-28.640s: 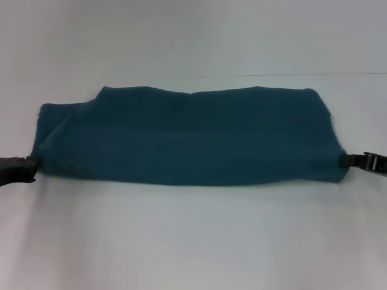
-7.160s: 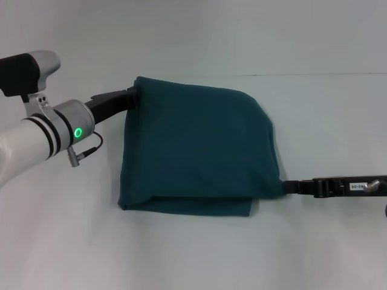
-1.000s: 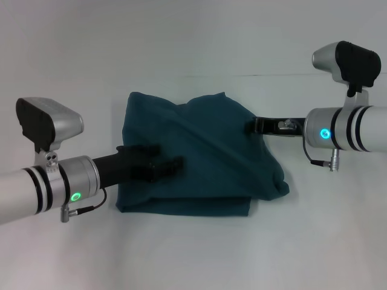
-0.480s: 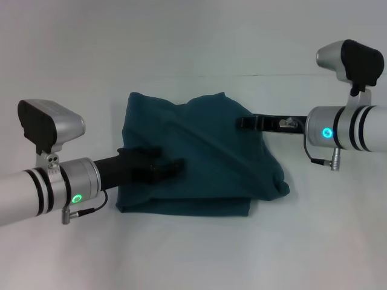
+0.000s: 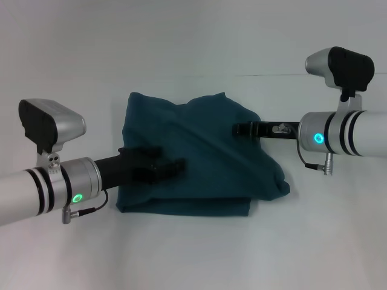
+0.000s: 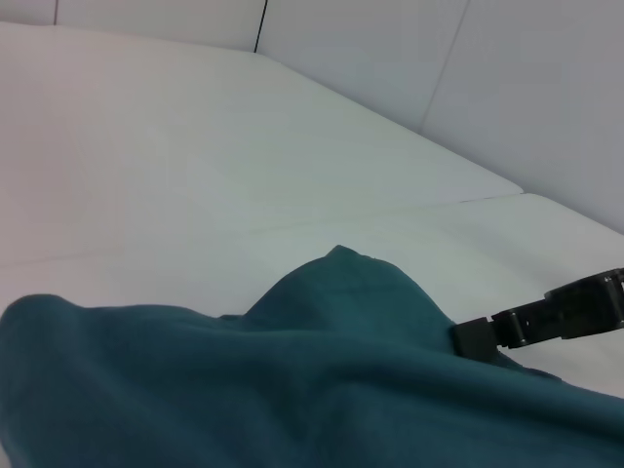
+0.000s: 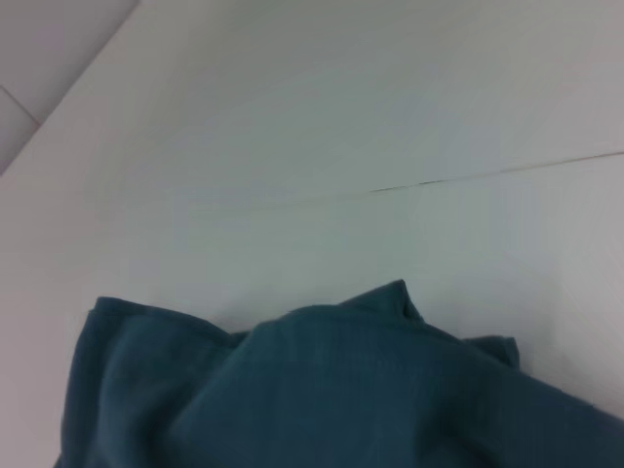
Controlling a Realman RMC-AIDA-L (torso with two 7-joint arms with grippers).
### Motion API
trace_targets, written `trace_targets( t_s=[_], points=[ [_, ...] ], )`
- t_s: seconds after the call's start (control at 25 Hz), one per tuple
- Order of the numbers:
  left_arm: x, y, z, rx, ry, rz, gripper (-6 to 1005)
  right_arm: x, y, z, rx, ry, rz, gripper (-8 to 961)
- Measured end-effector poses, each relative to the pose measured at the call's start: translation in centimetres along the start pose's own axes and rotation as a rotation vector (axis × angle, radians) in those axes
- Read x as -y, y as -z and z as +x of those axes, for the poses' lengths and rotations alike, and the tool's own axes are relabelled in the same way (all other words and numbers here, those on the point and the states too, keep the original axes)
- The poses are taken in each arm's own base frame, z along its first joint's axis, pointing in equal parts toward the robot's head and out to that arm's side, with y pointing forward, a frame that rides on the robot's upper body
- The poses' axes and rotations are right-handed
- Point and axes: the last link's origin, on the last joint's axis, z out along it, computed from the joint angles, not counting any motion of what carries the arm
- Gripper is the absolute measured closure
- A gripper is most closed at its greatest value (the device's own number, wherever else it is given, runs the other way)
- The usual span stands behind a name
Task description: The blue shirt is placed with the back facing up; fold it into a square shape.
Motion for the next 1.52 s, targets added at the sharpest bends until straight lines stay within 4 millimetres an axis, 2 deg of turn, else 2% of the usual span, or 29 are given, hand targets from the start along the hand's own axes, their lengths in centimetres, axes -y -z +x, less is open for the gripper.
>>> trace_targets(
  t_s=[0.08,0.52,1.08,1.52],
  points=[
    [0.0,0.0,0.0,-0.001,0.001,0.002,291,-0.1,0.0,0.0,0.006,-0.004,-0.009,524],
    [0.2,0.0,-0.1,0.003,0.001,0.012,291,0.3,0.4,-0.8,0.040,0.000,-0.011,923],
    [0.2,0.1,-0.4,0.007,0.009,0.018,290,0.3,0.8,-2.6,0.074,0.053,0.007,926],
    [0.3,0.2,-0.7,0.008,0.020,0.022,289,0.7,0.8,-2.4,0.076,0.060,0.025,895]
  ],
)
